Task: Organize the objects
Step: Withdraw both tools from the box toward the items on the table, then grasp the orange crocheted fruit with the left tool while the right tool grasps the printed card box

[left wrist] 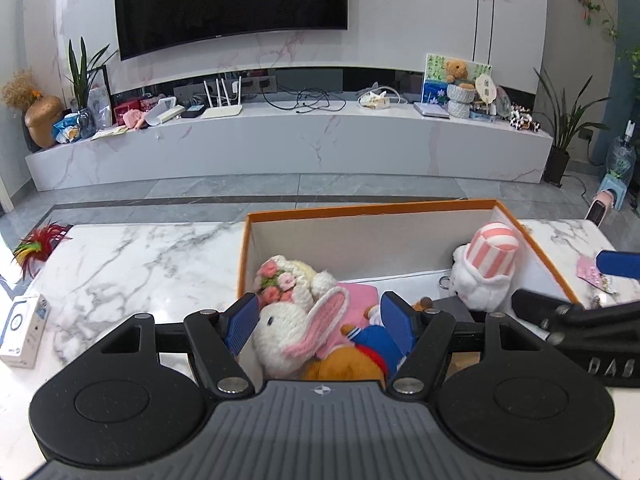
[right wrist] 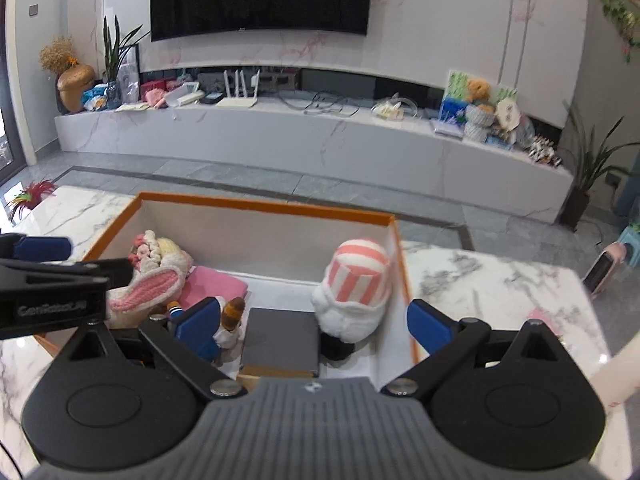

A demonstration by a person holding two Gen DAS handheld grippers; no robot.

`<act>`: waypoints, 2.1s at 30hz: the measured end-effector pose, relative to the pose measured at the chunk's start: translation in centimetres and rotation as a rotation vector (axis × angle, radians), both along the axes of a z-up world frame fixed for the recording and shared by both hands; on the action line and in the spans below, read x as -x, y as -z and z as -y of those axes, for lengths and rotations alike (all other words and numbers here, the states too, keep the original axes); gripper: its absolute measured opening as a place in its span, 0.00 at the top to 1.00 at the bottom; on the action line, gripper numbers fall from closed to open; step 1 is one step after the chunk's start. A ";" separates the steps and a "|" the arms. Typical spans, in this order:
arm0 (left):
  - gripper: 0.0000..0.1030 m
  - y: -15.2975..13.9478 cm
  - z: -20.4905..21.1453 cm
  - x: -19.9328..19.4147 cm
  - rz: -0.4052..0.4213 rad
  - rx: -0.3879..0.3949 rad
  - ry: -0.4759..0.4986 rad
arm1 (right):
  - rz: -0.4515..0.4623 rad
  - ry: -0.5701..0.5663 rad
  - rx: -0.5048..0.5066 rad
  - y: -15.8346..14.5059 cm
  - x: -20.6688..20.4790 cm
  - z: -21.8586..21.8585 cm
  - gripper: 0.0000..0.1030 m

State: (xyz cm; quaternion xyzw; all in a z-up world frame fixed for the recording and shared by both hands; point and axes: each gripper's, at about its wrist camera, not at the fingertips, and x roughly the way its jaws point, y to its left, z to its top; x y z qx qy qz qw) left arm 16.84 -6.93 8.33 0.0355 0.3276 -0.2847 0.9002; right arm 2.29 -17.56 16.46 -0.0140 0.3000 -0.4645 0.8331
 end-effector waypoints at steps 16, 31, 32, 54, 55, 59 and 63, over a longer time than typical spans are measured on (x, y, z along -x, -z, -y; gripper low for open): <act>0.20 2.0 -9.2 4.2 -0.048 -0.019 -0.014 | 0.048 -0.031 -0.101 1.5 5.0 -7.8 0.01; 0.20 11.2 -11.5 2.7 -0.391 0.056 -0.042 | 0.009 -0.065 -0.274 7.7 6.9 -10.8 0.01; 0.20 11.5 -11.4 2.5 -0.413 0.069 -0.044 | 0.004 -0.062 -0.286 8.1 6.9 -10.7 0.01; 0.20 13.0 -9.5 1.8 -0.447 0.023 -0.040 | -0.052 0.098 -0.437 15.5 4.3 -10.1 0.01; 0.20 13.0 -9.5 1.8 -0.445 0.020 -0.040 | -0.072 0.093 -0.438 15.7 4.3 -10.2 0.01; 0.20 13.0 -9.6 1.9 -0.434 0.001 -0.045 | -0.145 0.038 -0.411 16.0 4.6 -11.0 0.02; 0.20 13.0 -9.8 1.7 -0.437 0.000 -0.053 | -0.209 0.028 -0.407 15.8 6.0 -10.6 0.02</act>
